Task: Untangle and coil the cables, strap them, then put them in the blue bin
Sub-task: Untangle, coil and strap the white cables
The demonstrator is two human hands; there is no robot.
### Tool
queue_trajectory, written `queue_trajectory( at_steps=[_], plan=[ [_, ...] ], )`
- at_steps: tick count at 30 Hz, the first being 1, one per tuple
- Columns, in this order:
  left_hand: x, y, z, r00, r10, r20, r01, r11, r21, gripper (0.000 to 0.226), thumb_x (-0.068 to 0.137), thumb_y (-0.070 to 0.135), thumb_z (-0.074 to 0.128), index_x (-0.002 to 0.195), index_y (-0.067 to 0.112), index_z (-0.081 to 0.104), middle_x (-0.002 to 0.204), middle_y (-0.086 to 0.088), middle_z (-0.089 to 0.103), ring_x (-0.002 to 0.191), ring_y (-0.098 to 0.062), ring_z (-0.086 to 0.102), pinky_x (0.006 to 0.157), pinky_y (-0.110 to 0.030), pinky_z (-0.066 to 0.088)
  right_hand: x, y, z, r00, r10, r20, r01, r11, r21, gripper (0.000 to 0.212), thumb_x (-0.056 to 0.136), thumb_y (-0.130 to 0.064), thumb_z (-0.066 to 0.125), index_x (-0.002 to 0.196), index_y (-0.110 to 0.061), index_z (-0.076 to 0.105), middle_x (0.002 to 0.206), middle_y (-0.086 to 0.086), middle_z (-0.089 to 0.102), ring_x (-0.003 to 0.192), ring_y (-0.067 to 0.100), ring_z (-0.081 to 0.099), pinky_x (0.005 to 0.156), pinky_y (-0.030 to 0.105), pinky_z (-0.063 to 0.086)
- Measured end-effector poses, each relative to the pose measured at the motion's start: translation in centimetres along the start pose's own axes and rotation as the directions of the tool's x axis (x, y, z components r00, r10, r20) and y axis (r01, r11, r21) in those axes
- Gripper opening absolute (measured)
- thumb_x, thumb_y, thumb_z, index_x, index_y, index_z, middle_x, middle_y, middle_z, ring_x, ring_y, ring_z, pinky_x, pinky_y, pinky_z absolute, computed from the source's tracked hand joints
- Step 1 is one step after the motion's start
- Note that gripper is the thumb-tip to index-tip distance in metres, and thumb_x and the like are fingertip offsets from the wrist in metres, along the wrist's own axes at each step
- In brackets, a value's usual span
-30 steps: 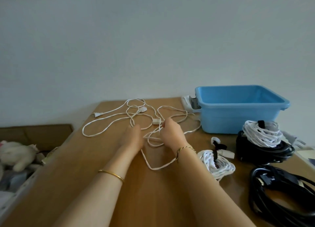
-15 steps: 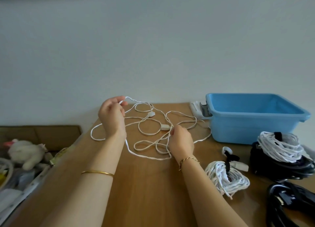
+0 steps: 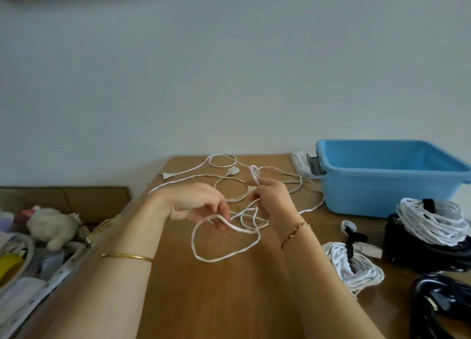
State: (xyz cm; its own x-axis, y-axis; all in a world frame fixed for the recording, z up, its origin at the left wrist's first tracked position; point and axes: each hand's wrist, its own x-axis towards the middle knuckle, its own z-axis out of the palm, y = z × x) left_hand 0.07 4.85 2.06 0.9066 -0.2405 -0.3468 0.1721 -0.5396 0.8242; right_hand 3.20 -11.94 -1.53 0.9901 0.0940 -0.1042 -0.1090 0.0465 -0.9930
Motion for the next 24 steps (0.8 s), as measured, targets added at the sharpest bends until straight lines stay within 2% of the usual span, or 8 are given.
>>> queue_trajectory(
  at_steps=[3,5,7,9,15,19,22,24],
  plan=[
    [1.6,-1.1,0.3,0.931,0.074,-0.357,-0.035,0.993,0.116,0.022,0.088,-0.001,0.053,0.102,0.014,0.058,0.110,-0.005,0.060,0.094,-0.015,0.060,0.090,-0.038,0.051,-2.0,-1.3,-0.2,0.970,-0.177,0.166,0.212,0.950,-0.229,0.030,0.080,0.004,0.040,0.069,-0.001,0.068,0.044,-0.010,0.051,0.035,0.001,0.038,0.037,0.009,0.027],
    [2.3,-1.3,0.5,0.872,0.283,-0.399,-0.198,0.950,0.241,0.056,0.078,0.014,0.075,0.126,0.027,0.048,0.126,0.008,0.047,0.116,-0.009,0.047,0.097,-0.030,0.042,-3.1,-2.5,0.0,0.934,-0.251,0.254,0.293,0.945,-0.144,0.027,0.075,0.005,0.039,0.057,-0.002,0.059,0.038,-0.011,0.048,0.038,0.002,0.038,0.042,0.010,0.029],
    [3.4,-1.3,0.5,0.812,0.421,-0.405,-0.329,0.902,0.279,0.042,0.078,0.015,0.076,0.118,0.020,0.062,0.122,0.008,0.053,0.119,-0.010,0.048,0.101,-0.033,0.042,-3.1,-3.1,0.1,0.900,-0.325,0.290,0.354,0.934,-0.054,0.022,0.065,-0.003,0.041,0.050,-0.007,0.057,0.042,-0.006,0.048,0.043,0.006,0.032,0.045,0.015,0.027],
    [3.7,-1.3,0.0,0.731,0.384,-0.564,-0.312,0.923,0.224,0.005,0.087,0.011,0.065,0.089,0.013,0.069,0.095,0.006,0.063,0.102,-0.017,0.057,0.088,-0.033,0.045,-2.5,-2.9,-0.1,0.909,-0.368,0.195,0.362,0.930,0.063,0.021,0.057,-0.007,0.040,0.043,-0.013,0.055,0.050,0.005,0.049,0.046,0.010,0.032,0.046,0.020,0.026],
    [1.3,-4.3,-5.0,0.285,0.237,-0.929,-0.015,0.970,0.243,0.020,0.096,0.014,0.042,0.090,0.010,0.061,0.099,-0.011,0.067,0.089,-0.032,0.059,0.073,-0.035,0.042,-0.8,-1.6,-2.1,0.942,-0.086,-0.323,0.191,0.932,0.309,0.029,0.077,0.009,0.037,0.058,-0.002,0.057,0.061,0.016,0.052,0.050,0.015,0.037,0.049,0.023,0.031],
    [-0.5,-3.3,-5.0,0.433,0.515,-0.740,0.343,0.665,0.663,0.023,0.098,0.020,0.041,0.099,0.017,0.064,0.094,-0.010,0.060,0.088,-0.033,0.056,0.065,-0.034,0.039,-0.3,-0.8,-0.7,0.849,-0.371,-0.375,0.200,0.884,-0.423,0.043,0.084,0.003,0.045,0.126,-0.003,0.051,0.134,0.019,0.047,0.115,0.027,0.047,0.094,0.035,0.040],
    [-0.4,-1.4,-3.7,0.715,0.468,-0.519,0.236,0.538,0.810,0.022,0.098,0.031,0.045,0.095,0.021,0.064,0.091,-0.002,0.061,0.089,-0.026,0.058,0.065,-0.032,0.039,-1.1,-1.8,1.0,0.761,-0.647,-0.052,0.480,0.615,-0.626,0.065,0.083,-0.001,0.050,0.144,-0.014,0.033,0.149,0.003,0.034,0.138,0.020,0.026,0.112,0.031,0.023],
    [0.1,-0.1,-2.3,0.803,0.424,-0.418,0.050,0.652,0.756,0.028,0.097,0.034,0.048,0.088,0.013,0.063,0.080,-0.002,0.060,0.075,-0.021,0.055,0.063,-0.032,0.038,-1.3,-1.9,2.3,0.754,-0.621,0.215,0.573,0.462,-0.677,0.048,0.087,-0.013,0.052,0.135,-0.016,0.047,0.134,0.002,0.051,0.127,0.020,0.039,0.103,0.031,0.029]
  ],
)
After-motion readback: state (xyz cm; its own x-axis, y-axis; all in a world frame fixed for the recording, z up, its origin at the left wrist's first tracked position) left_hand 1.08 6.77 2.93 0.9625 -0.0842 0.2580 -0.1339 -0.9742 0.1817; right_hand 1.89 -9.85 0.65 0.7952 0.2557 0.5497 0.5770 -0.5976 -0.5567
